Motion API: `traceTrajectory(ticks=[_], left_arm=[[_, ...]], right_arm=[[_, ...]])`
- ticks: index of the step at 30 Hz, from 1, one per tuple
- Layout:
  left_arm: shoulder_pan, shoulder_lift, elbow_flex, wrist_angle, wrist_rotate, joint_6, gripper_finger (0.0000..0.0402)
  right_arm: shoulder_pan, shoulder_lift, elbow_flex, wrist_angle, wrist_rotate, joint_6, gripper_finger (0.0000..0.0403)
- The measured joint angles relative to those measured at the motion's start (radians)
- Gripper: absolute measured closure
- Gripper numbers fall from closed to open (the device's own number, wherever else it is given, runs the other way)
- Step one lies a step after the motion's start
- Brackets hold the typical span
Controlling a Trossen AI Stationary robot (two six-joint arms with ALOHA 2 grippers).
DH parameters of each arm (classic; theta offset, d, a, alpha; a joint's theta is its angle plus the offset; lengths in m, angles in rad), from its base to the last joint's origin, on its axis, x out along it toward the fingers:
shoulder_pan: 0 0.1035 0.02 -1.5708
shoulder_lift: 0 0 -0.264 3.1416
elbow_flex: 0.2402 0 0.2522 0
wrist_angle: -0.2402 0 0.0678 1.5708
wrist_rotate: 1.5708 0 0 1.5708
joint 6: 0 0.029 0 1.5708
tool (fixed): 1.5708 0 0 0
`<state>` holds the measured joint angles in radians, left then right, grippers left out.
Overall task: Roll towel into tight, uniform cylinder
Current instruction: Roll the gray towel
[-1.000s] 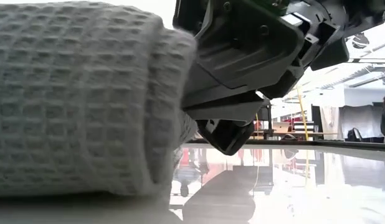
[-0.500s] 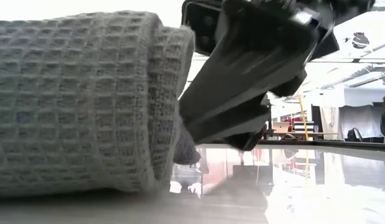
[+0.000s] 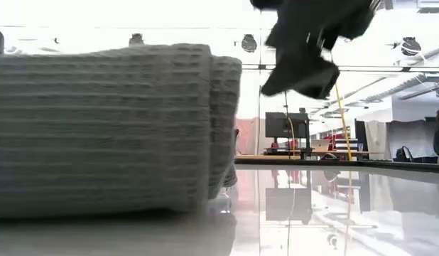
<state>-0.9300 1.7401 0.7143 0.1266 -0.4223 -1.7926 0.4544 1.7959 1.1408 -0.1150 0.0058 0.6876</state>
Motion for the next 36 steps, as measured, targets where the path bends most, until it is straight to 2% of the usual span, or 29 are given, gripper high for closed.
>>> traceTrajectory(ticks=[6,12,15,20,25,28,36], left_arm=[[0.001,0.0,0.0,-0.005,-0.001,-0.029,0.0387],[0.001,0.001,0.0,-0.005,-0.001,-0.035,0.0387],[0.0,0.002,-0.002,0.007,-0.002,-0.031,0.0387],[-0.009,0.002,-0.002,0.021,-0.004,-0.035,0.0387],[-0.017,0.002,-0.002,0.022,-0.004,-0.086,0.0387],[-0.019,0.002,-0.002,0.017,-0.004,-0.111,0.0387],[-0.02,0.002,-0.002,0.018,-0.003,-0.113,0.0387]], right_arm=[[0.1,0.018,0.0,0.162,0.104,-0.096,0.0168],[0.143,0.079,0.003,0.294,0.126,-0.105,0.0095],[0.144,0.129,0.03,0.292,0.145,-0.124,0.0061],[0.141,0.235,0.114,0.35,0.166,-0.249,0.0047],[0.141,0.356,0.278,0.236,0.254,-0.296,0.0048],[0.141,0.412,0.371,0.128,0.264,-0.3,0.0048],[0.159,0.426,0.485,-0.045,0.362,-0.308,0.0051]])
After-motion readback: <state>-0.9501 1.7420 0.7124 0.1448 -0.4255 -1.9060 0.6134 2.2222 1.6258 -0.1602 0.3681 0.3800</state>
